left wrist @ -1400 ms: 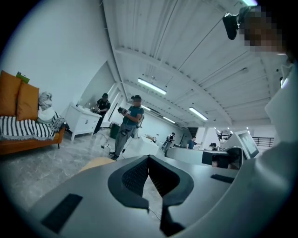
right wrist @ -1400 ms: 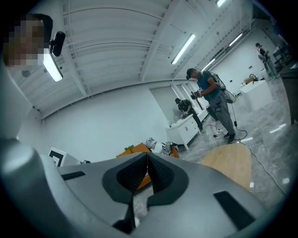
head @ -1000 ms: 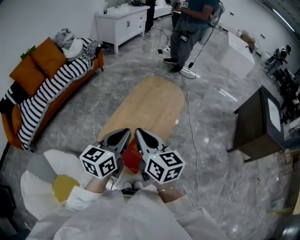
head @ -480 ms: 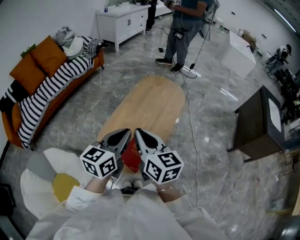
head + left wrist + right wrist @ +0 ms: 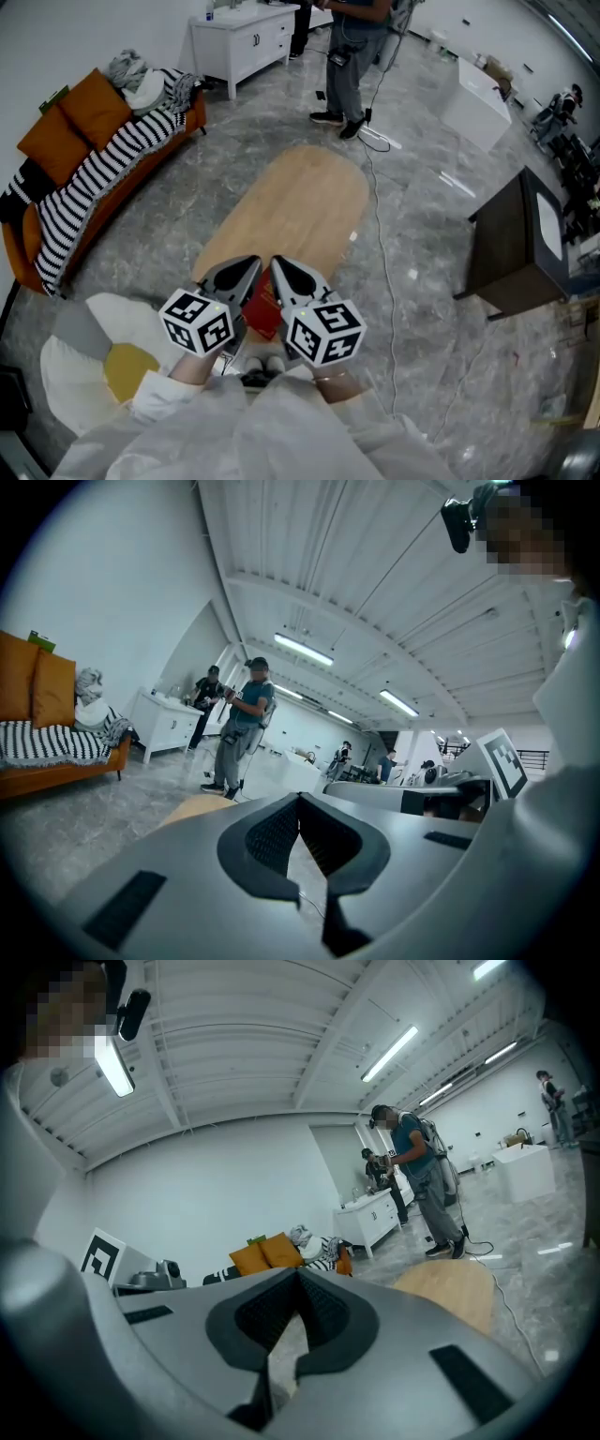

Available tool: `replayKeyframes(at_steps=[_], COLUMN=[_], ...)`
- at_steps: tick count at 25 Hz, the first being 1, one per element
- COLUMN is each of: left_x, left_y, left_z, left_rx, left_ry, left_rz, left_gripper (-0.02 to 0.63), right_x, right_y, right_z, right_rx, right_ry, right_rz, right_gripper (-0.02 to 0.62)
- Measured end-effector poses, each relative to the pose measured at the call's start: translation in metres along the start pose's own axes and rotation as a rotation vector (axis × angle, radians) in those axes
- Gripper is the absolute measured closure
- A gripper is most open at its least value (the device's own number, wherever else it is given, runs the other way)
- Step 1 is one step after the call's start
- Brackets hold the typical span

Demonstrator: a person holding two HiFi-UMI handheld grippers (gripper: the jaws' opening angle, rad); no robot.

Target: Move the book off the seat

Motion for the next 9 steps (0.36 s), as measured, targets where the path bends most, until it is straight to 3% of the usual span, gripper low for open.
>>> replayKeyframes(at_steps=[9], left_x=[0.0061], left_y=[0.0052], left_z=[0.0026], left_rx=[-0.013], left_ry=[0.012], left_rz=[0.008], left_gripper=[0.600], right_x=[0.0040], right_y=[0.0000], right_z=[0.0047], right_rx=[-0.005], right_ry=[0.025], right_rz=[0.015], right_gripper=[0.584])
Point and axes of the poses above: the fingertips, and each gripper's own axes: y backward along the fingers, z to its left, x out of its underside, the point moved 6 cm from there along y, backward along the fingers, and after that the axes turned 7 degrees about x, right-handed, at the moved point
